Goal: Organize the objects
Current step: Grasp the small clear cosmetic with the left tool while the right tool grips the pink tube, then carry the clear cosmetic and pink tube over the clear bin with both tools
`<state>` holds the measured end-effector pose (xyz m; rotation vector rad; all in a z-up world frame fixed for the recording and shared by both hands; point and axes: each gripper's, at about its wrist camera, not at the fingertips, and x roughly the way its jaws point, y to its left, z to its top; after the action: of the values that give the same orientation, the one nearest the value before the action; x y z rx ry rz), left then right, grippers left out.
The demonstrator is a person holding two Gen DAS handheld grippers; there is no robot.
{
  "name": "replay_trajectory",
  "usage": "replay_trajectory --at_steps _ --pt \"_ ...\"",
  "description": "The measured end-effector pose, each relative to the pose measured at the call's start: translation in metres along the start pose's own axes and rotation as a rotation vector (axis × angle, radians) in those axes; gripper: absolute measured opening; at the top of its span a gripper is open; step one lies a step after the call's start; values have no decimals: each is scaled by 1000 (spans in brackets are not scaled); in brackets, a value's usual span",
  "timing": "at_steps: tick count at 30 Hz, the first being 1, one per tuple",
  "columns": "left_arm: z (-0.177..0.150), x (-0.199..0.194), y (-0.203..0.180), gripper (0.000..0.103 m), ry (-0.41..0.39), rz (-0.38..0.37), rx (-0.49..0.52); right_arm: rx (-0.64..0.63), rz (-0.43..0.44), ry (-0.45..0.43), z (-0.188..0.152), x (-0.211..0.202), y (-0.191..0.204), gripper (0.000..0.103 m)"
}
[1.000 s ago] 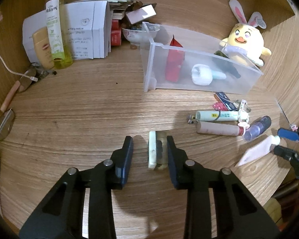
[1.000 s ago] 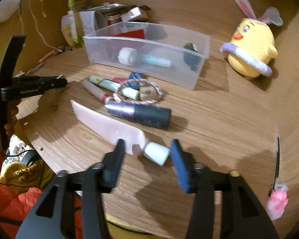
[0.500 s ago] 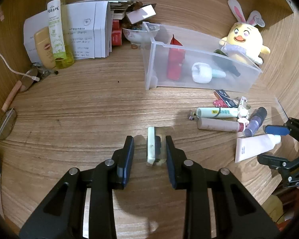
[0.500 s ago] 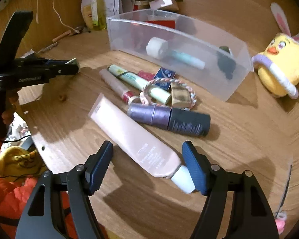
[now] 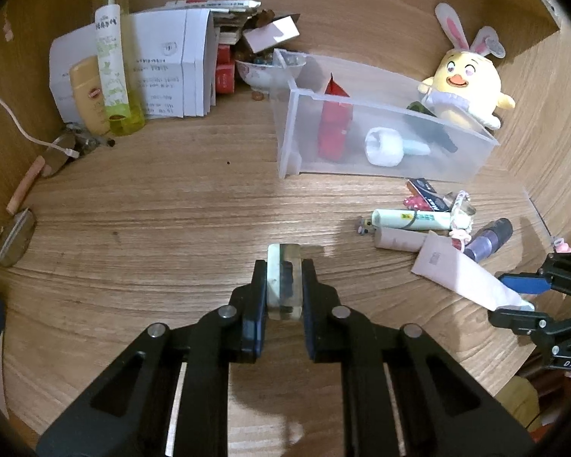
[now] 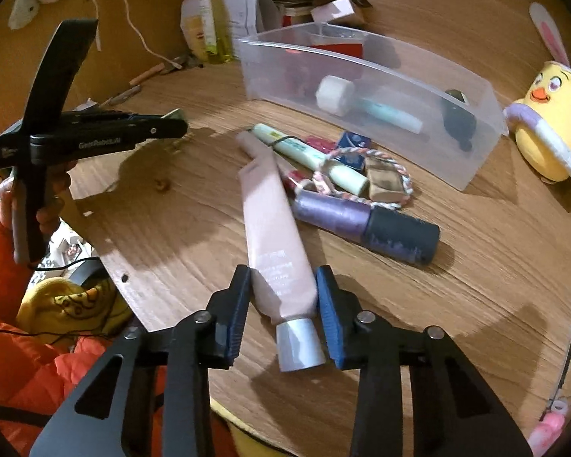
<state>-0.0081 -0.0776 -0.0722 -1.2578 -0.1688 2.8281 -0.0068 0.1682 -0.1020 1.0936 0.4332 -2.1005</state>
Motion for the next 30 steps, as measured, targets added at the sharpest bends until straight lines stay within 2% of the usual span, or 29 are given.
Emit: replay_trajectory --at_steps 11,21,30 --pt "11 -19 -13 15 -50 -26 16 44 4 -100 6 -19 -1 32" --pt "30 -30 -36 15 -112 -75 54 145 -30 -214 27 -38 -22 32" --pt "54 -37 -53 15 -170 -97 80 184 -62 -301 46 -54 -40 32"
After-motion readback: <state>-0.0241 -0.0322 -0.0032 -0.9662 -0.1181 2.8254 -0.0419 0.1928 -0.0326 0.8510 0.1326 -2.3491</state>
